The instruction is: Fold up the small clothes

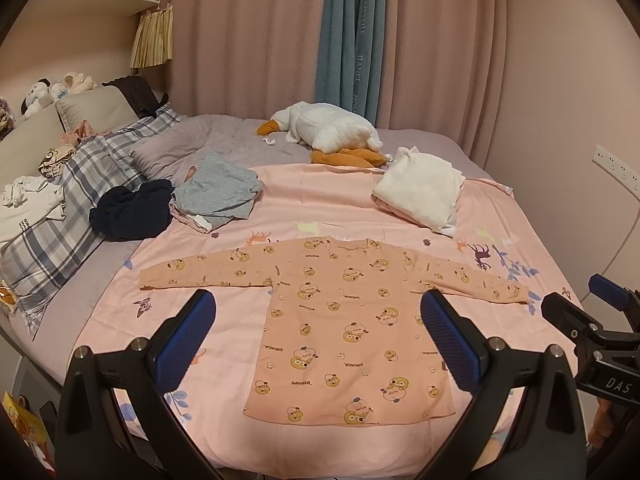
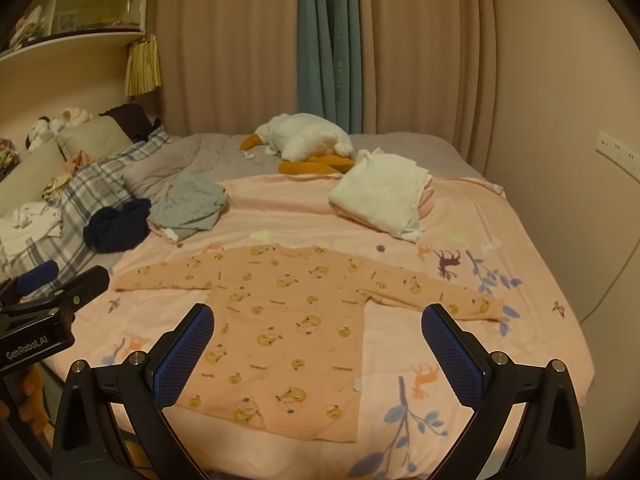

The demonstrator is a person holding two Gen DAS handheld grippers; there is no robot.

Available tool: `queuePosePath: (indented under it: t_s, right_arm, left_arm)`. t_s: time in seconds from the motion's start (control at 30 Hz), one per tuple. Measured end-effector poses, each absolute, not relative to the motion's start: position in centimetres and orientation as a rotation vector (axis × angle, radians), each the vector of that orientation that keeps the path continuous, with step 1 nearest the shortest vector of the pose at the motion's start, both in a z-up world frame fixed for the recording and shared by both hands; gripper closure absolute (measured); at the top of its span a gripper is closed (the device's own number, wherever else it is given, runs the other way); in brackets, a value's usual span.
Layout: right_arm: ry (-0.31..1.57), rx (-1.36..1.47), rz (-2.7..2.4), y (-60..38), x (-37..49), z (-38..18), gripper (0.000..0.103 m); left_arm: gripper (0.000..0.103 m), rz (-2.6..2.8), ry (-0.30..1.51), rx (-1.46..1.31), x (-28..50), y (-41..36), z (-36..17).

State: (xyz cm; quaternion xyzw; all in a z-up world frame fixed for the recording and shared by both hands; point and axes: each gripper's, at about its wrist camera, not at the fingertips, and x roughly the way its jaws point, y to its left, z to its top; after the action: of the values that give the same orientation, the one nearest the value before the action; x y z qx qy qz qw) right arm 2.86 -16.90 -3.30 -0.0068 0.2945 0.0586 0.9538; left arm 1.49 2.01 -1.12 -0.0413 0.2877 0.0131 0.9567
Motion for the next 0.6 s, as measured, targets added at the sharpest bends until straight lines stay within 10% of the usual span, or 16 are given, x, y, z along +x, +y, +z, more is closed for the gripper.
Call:
queuePosePath:
  t_s: [0.6]
  right_arm:
    - [0.599,-0.029,0.108,-16.48,2.82,-3.52,0.000]
  left_arm:
    - [0.001,0.028,0.592,-0.081,1.45,2.51,-2.04]
